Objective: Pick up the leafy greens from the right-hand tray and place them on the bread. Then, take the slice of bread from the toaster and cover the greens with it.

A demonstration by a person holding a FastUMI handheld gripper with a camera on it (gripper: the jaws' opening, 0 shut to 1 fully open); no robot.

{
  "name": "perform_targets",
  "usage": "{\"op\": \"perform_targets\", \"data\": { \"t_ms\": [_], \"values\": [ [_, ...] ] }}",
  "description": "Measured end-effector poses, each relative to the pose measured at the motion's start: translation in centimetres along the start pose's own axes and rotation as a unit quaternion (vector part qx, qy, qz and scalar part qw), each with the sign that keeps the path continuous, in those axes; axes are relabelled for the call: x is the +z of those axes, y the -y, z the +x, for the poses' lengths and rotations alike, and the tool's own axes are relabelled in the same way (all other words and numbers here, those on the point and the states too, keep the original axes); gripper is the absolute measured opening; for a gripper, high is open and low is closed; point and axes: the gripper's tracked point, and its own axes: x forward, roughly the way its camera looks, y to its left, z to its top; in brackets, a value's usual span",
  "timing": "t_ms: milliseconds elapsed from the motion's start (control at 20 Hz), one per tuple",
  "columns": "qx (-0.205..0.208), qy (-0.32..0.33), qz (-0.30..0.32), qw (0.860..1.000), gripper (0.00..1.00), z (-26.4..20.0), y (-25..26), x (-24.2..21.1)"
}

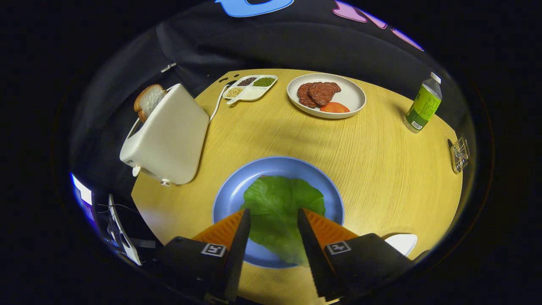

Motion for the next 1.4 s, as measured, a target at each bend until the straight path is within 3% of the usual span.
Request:
{"op": "perform_targets", "data": {
  "t_ms": [100,150,600,900,1400],
  "values": [
    [0.017,0.005,-0.002,1.000,0.96,-0.2,-0.9,0.1],
    [0.021,0.010,-0.002,1.000,0.99,-0.6,-1.1,0.4],
    [0.033,0.120,0.013,0.992,0.99,-6.6,-3.9,8.3],
    [0.039,0.187,-0.032,0.981,0.99,-9.7,-8.5,14.5],
    [0.075,0.205,-0.092,0.971,0.99,-5.3,-20.6,18.8]
  ]
}}
